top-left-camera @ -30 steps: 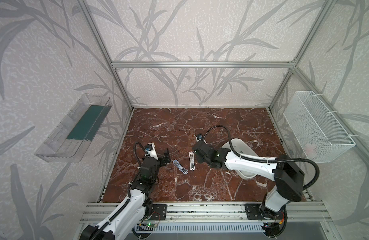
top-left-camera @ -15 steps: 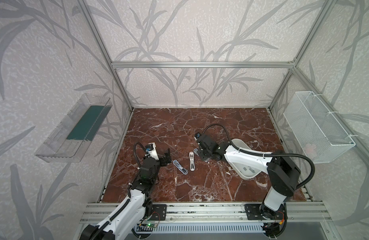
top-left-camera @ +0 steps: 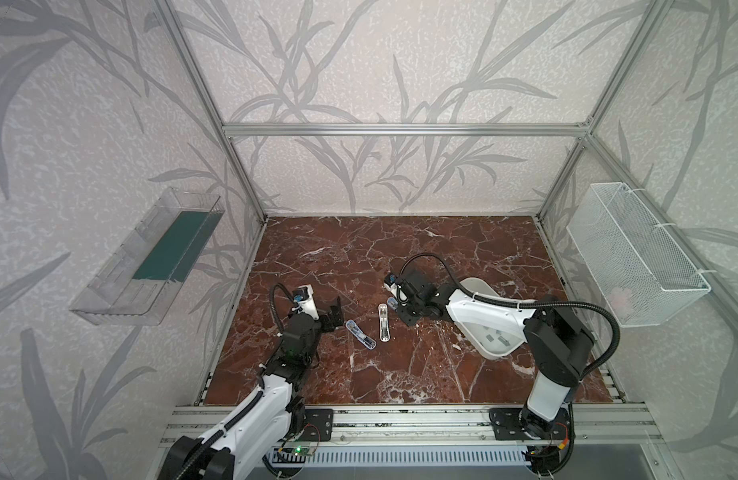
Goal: Load the staples into the stapler
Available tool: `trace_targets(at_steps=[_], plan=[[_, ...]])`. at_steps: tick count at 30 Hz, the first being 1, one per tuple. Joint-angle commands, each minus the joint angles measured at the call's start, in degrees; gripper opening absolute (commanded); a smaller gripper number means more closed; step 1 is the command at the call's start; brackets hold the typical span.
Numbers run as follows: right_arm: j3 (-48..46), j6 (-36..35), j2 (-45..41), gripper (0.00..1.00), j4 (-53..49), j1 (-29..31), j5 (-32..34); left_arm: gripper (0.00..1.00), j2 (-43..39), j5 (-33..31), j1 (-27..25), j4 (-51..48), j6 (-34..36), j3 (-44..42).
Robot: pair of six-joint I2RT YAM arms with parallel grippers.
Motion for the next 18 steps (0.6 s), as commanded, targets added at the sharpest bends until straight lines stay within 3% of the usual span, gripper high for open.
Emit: trace_targets(at_steps=[1, 18], plan=[[-1.6, 0.5, -0.4, 0.07, 2.2, 0.2, -0.6, 0.99, 1.5, 0.6, 0.3, 1.7, 0.3, 0.9], [-1.0, -1.0, 2.0, 0.07, 2.9, 0.0, 0.0, 0.99, 3.2, 1.3, 0.3, 1.6, 0.7, 1.8]])
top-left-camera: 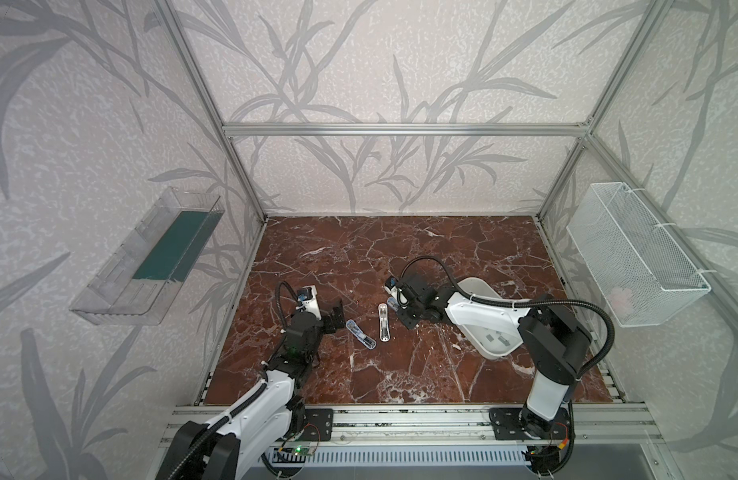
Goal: Load the staples into the stapler
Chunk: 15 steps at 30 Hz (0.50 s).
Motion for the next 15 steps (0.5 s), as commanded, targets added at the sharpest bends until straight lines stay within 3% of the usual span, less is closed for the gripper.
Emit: trace_targets(at_steps=[1, 15], plan=[[0.7, -1.3, 0.9, 0.07, 0.0, 0.0, 1.0, 0.99, -0.2, 0.1, 0.3, 1.0, 0.2, 1.6], [1.7, -5.2, 2.1, 0.06, -0.7, -1.8, -1.0, 0.99, 0.2, -0.4, 0.3, 1.0, 0.2, 1.7]])
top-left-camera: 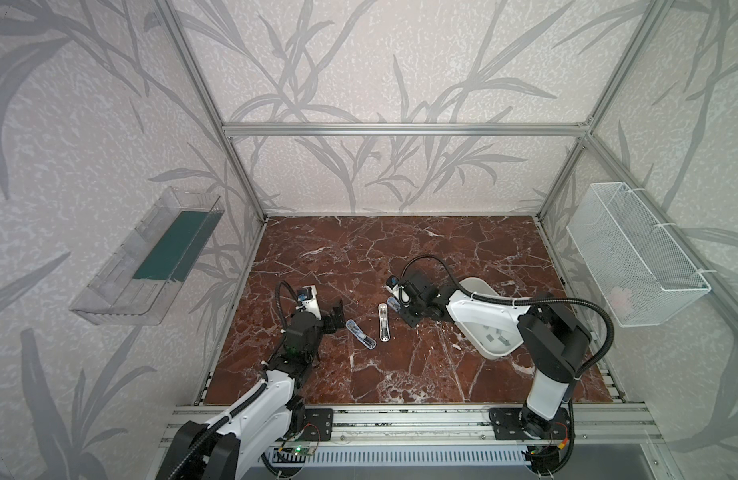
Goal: Load the staples into the stapler
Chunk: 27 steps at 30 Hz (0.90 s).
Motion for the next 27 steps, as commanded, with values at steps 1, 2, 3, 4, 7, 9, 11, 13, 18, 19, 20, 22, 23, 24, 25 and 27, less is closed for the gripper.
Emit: trace_targets(at_steps=[1, 2, 3, 4, 7, 9, 11, 13, 18, 19, 20, 22, 23, 24, 25, 27], plan=[[1.6, -1.3, 1.6, 0.06, -0.8, -0.3, -0.7, 0.99, 0.3, -0.4, 0.3, 1.0, 0.2, 1.9], [1.6, -1.3, 1.7, 0.06, -0.8, -0.4, -0.8, 0.99, 0.4, -0.5, 0.3, 1.1, 0.2, 1.9], [1.6, -1.3, 1.8, 0.05, -0.7, -0.4, -0.9, 0.99, 0.4, -0.5, 0.3, 1.1, 0.2, 1.9], [1.6, -1.2, 1.9, 0.05, -0.7, -0.4, -1.2, 0.99, 0.7, -0.5, 0.3, 1.2, 0.2, 1.9], [1.7, -1.1, 2.2, 0.05, -0.6, -0.5, -1.7, 0.99, 0.8, -0.5, 0.3, 1.3, 0.2, 1.9], [1.8, -1.1, 2.3, 0.05, -0.7, -0.5, -1.7, 0.99, 0.9, -0.5, 0.3, 1.3, 0.2, 2.0], [1.7, -1.1, 2.2, 0.04, -0.6, -0.5, -1.7, 0.99, 0.9, -0.5, 0.3, 1.3, 0.2, 2.0], [1.5, -1.1, 1.8, 0.04, -0.5, -0.4, -1.7, 0.99, 0.9, -0.5, 0.3, 1.3, 0.2, 2.0], [0.9, -1.0, 0.8, 0.04, 0.2, -0.4, -1.0, 0.99, 0.9, -0.4, 0.3, 1.3, 0.2, 2.0], [1.0, -0.9, 1.1, 0.04, 0.0, -0.4, -0.8, 0.99, 0.9, -0.4, 0.3, 1.3, 0.2, 2.0], [1.1, -0.8, 1.3, 0.04, -0.2, -0.4, -0.6, 0.99, 0.9, -0.4, 0.2, 1.3, 0.2, 2.0], [1.5, -0.6, 1.9, 0.04, -0.6, -0.5, -0.3, 0.99, 0.9, -0.4, 0.3, 1.3, 0.2, 2.0], [1.6, -0.4, 2.3, 0.04, -0.8, -0.5, -0.1, 0.99, 0.9, -0.4, 0.3, 1.3, 0.2, 2.0], [1.6, -0.3, 2.4, 0.04, -1.0, -0.4, 0.0, 0.99, 0.9, -0.4, 0.3, 1.3, 0.2, 2.0], [1.6, 0.0, 2.6, 0.04, -1.2, -0.5, 0.2, 0.99, 0.9, -0.4, 0.3, 1.3, 0.2, 2.0], [1.1, 0.4, 2.5, 0.03, -1.3, -0.5, 0.7, 0.99, 0.9, -0.4, 0.3, 1.3, 0.2, 2.0]])
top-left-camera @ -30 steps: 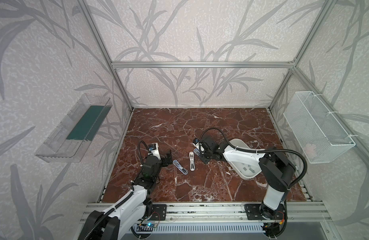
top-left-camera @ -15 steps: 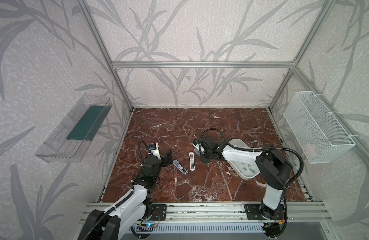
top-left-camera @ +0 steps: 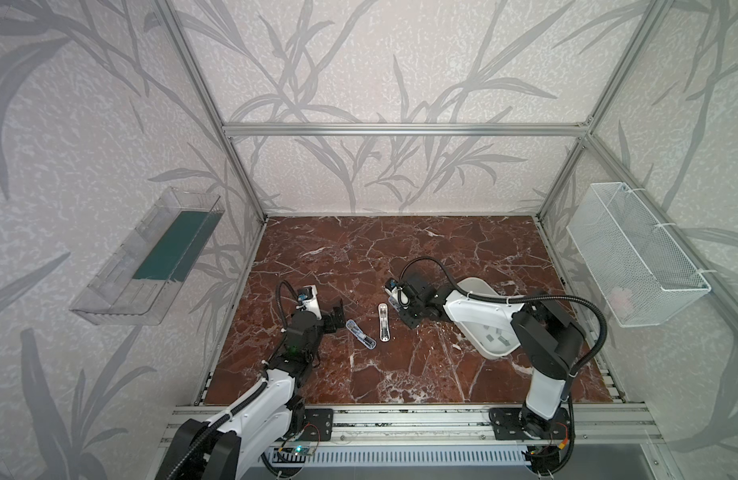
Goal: Load the staples into the stapler
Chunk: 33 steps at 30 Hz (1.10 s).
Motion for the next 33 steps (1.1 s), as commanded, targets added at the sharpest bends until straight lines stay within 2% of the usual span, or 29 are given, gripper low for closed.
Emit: trace_targets(at_steps=[1, 12, 17, 33], plan=[[0.7, 1.3, 0.7, 0.04, -1.3, -0.3, 1.2, 0.99, 0.3, -0.5, 0.3, 1.3, 0.2, 1.7], [-0.1, 4.0, -0.6, 0.05, -4.0, -0.4, -0.2, 0.99, 0.4, -0.5, 0.3, 1.4, 0.2, 1.7], [-0.7, 4.9, -1.1, 0.14, -4.2, -0.4, -0.1, 0.99, 0.3, -0.3, 0.3, 1.3, 0.2, 1.7], [-2.5, 5.9, -3.0, 0.21, -4.9, -0.4, 0.4, 0.99, 0.4, -0.3, 0.3, 1.4, 0.3, 1.7]])
